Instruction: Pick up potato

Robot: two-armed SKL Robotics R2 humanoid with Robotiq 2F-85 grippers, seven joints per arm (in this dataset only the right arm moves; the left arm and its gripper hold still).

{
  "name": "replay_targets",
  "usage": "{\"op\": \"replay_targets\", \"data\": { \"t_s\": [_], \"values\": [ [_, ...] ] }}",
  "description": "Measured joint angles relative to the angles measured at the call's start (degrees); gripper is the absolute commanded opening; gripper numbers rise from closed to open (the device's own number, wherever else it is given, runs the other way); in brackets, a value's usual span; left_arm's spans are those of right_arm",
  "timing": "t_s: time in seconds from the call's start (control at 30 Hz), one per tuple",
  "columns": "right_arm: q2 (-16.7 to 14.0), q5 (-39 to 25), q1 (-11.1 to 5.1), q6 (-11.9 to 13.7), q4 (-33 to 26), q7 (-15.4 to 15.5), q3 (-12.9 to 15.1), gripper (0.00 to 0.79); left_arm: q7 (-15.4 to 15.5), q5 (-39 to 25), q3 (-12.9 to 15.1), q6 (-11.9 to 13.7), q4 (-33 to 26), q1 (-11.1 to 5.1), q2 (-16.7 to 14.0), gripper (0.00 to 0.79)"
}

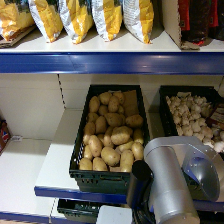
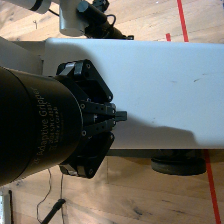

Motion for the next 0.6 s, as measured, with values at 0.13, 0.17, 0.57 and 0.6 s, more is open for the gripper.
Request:
{"op": "replay_targets", "data": {
  "t_s": [0.13, 0.17, 0.57, 0.6],
  "values": [
    [-0.2, 0.2, -1.25, -0.1, 0.5, 0.0, -0.6, 0.013, 0.0, 0.0, 0.0, 0.0, 0.0, 0.00, 0.0, 0.000],
    [-0.3, 0.4, -1.87, -0.2, 0.7, -0.1, -0.9, 0.011, 0.0, 0.0, 0.0, 0.0, 0.0, 0.00, 0.0, 0.000],
    [-0.8, 6.3, -3.60, -0.6, 1.1, -5.5, -5.3, 0.009, 0.0, 0.0, 0.0, 0.0, 0.0, 0.00, 0.0, 0.000],
    [-0.8, 7.4, -3.61, -0.6, 1.1, -6.6, -5.4, 0.014, 0.0, 0.0, 0.0, 0.0, 0.0, 0.00, 0.0, 0.000]
  ]
}}
